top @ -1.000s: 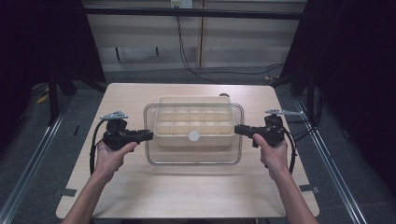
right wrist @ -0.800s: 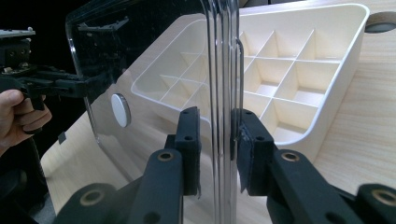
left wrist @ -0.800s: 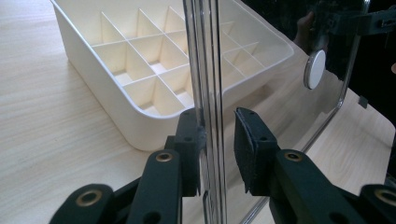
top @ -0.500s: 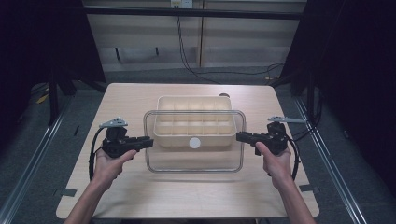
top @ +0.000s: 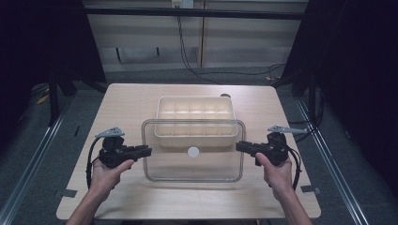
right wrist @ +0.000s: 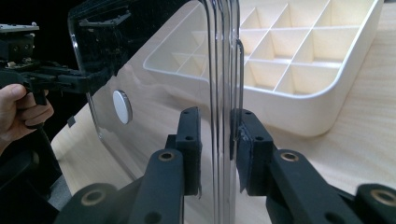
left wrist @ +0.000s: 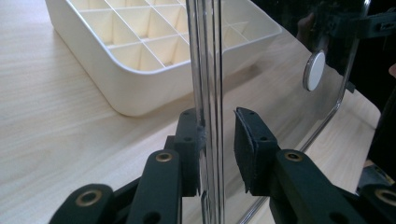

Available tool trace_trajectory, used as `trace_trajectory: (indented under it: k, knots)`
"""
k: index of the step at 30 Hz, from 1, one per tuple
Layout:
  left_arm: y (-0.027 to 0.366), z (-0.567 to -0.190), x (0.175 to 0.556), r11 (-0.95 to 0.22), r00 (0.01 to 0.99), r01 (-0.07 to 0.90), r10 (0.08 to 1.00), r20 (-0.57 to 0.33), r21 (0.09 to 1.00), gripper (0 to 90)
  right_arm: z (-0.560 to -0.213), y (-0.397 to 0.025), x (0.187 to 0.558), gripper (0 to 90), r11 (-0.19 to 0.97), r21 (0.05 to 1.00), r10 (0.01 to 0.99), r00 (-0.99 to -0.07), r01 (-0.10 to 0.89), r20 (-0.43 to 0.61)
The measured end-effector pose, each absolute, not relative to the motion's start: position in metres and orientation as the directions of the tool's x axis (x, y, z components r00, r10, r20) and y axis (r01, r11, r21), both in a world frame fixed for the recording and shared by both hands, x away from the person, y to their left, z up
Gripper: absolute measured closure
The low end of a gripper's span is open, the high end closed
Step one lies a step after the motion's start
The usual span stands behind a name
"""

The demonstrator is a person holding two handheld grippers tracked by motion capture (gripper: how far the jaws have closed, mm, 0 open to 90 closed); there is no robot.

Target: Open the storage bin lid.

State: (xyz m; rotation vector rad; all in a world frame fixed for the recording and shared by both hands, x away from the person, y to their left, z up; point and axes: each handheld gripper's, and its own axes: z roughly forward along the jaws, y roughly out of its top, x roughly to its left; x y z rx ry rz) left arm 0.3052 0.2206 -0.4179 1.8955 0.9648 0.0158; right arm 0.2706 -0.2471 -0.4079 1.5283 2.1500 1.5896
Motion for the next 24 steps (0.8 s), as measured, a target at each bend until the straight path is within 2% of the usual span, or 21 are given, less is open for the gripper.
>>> trace_trajectory:
  k: [14, 24]
  knots:
    - [0.217, -0.426, 0.283, -0.253, 0.691, 0.627, 0.618, -0.376, 0.737, 71.9, -0.415, -0.25, 0.249, 73.4, -0.026, 0.735, 0.729, -0.49, 0.678, 0.478]
    - [0.22, -0.44, 0.269, -0.258, 0.669, 0.656, 0.634, -0.388, 0.709, 71.4, -0.435, -0.246, 0.234, 73.4, -0.015, 0.702, 0.724, -0.476, 0.712, 0.499]
